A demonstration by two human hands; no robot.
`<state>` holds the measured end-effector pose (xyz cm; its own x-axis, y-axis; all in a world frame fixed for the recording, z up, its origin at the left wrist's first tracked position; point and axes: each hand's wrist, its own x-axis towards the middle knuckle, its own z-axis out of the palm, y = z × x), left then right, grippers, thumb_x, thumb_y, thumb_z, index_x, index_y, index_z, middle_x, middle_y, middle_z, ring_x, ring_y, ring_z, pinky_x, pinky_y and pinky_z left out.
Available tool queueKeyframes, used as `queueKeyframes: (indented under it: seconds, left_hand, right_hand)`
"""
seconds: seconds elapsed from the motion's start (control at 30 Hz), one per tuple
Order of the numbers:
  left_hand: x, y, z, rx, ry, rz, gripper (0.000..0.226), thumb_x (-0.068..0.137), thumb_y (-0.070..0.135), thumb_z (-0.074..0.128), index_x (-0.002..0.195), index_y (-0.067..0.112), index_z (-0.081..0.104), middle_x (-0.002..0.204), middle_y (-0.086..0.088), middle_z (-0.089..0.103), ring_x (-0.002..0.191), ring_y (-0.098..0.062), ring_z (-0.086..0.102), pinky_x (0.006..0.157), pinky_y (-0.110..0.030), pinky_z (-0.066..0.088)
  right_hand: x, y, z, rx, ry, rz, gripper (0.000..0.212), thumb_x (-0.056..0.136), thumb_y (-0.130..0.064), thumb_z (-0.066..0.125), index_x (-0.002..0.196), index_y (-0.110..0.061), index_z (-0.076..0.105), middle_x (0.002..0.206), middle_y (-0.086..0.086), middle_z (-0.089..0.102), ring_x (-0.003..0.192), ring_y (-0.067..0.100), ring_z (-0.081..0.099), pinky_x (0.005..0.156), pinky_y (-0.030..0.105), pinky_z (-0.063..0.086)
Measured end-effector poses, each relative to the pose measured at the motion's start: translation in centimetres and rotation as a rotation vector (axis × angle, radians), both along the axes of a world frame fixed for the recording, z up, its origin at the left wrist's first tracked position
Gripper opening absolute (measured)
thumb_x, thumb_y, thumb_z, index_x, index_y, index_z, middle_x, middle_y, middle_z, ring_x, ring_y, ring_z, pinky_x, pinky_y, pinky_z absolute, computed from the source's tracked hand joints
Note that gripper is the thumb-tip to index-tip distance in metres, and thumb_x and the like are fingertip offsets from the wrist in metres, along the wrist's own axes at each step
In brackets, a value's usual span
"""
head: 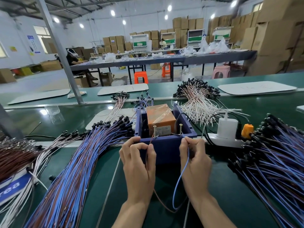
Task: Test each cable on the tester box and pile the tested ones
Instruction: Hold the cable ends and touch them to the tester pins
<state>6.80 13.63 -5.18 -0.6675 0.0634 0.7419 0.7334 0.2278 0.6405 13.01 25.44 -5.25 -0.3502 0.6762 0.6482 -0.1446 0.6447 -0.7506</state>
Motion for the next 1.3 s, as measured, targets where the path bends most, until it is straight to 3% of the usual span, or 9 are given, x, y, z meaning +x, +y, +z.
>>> queueKeyframes:
  seconds: [0.13, 0.33, 0.43, 0.53, 0.67, 0.77, 0.93, 1.1, 1.3]
  left_hand:
    - [0.0, 0.0, 0.1, -0.005, 0.000, 0.002, 0.019, 0.099, 0.038, 0.052, 0.097, 0.019, 0.055, 0.121, 0.002, 0.048, 0.121, -0.010, 0.043, 0.098, -0.006, 0.028]
    - [0.1, -0.1, 0.1, -0.011, 0.001, -0.002, 0.022, 0.099, 0.037, 0.052, 0.097, 0.015, 0.056, 0.120, 0.000, 0.048, 0.121, -0.010, 0.043, 0.098, -0.005, 0.027]
    - [0.0, -0.2, 0.0, -0.014, -0.006, -0.003, 0.023, 0.099, 0.038, 0.052, 0.097, 0.015, 0.056, 0.120, 0.000, 0.048, 0.121, -0.008, 0.042, 0.098, -0.005, 0.026]
    - [-0.1, -0.2, -0.1, -0.005, 0.001, -0.004, 0.021, 0.099, 0.038, 0.052, 0.097, 0.018, 0.055, 0.121, 0.002, 0.048, 0.122, -0.007, 0.041, 0.098, -0.005, 0.027]
    - [-0.1, -0.2, -0.1, 0.034, -0.026, -0.025, 0.013, 0.100, 0.040, 0.051, 0.098, 0.027, 0.051, 0.122, 0.009, 0.047, 0.125, -0.014, 0.044, 0.097, -0.022, 0.040]
    - [0.0, -0.3, 0.0, 0.049, -0.047, -0.032, 0.011, 0.100, 0.041, 0.050, 0.098, 0.031, 0.049, 0.122, 0.012, 0.046, 0.125, -0.015, 0.045, 0.097, -0.016, 0.037]
    - [0.8, -1.0, -0.1, 0.072, -0.070, -0.010, 0.008, 0.100, 0.042, 0.051, 0.097, 0.035, 0.049, 0.121, 0.009, 0.047, 0.123, -0.019, 0.047, 0.099, -0.019, 0.038]
    - [1.5, -2.3, 0.4, 0.121, -0.091, 0.036, 0.007, 0.101, 0.030, 0.053, 0.098, 0.034, 0.048, 0.110, 0.007, 0.050, 0.108, -0.020, 0.051, 0.087, -0.024, 0.044]
    - [2.3, -4.2, -0.5, 0.050, -0.250, 0.069, 0.007, 0.096, 0.033, 0.060, 0.095, 0.034, 0.053, 0.093, 0.013, 0.057, 0.095, -0.015, 0.054, 0.079, -0.028, 0.045]
  right_hand:
    - [0.2, -0.2, 0.5, 0.015, -0.026, -0.014, 0.010, 0.099, -0.050, 0.046, 0.093, -0.046, 0.040, 0.058, -0.013, 0.059, 0.060, 0.005, 0.062, 0.051, 0.011, 0.041]
    - [0.1, 0.1, -0.2, -0.033, -0.084, 0.015, 0.029, 0.100, -0.034, 0.056, 0.076, -0.022, 0.046, 0.060, -0.032, 0.056, 0.051, -0.002, 0.055, 0.047, 0.006, 0.035]
    - [0.2, -0.1, 0.2, -0.020, -0.052, 0.014, 0.017, 0.102, -0.042, 0.054, 0.089, -0.036, 0.046, 0.048, -0.014, 0.051, 0.050, 0.003, 0.057, 0.046, 0.010, 0.037]
    - [0.2, -0.2, 0.4, 0.000, -0.051, 0.002, 0.008, 0.099, -0.050, 0.046, 0.094, -0.048, 0.040, 0.057, -0.011, 0.058, 0.053, 0.005, 0.059, 0.050, 0.016, 0.043]
    - [0.2, -0.1, 0.1, -0.031, -0.006, 0.005, 0.008, 0.101, -0.046, 0.050, 0.097, -0.040, 0.048, 0.075, -0.019, 0.064, 0.076, 0.000, 0.062, 0.061, 0.008, 0.041]
    - [0.6, -0.1, 0.1, -0.048, 0.025, 0.029, 0.008, 0.100, -0.045, 0.050, 0.096, -0.037, 0.050, 0.091, -0.022, 0.064, 0.075, 0.001, 0.062, 0.061, 0.009, 0.041]
    - [2.0, -0.4, 0.2, -0.095, 0.045, 0.044, 0.004, 0.098, -0.039, 0.053, 0.095, -0.038, 0.051, 0.085, -0.016, 0.061, 0.071, 0.008, 0.059, 0.057, 0.011, 0.040]
    - [3.3, -0.9, 0.7, -0.103, -0.017, 0.057, 0.005, 0.096, -0.045, 0.055, 0.094, -0.043, 0.051, 0.075, -0.010, 0.058, 0.064, 0.011, 0.055, 0.053, 0.012, 0.039]
    - [4.8, -1.2, 0.2, -0.030, -0.149, -0.008, 0.040, 0.093, -0.008, 0.066, 0.085, -0.045, 0.053, 0.057, -0.003, 0.042, 0.056, 0.007, 0.044, 0.048, 0.011, 0.033]
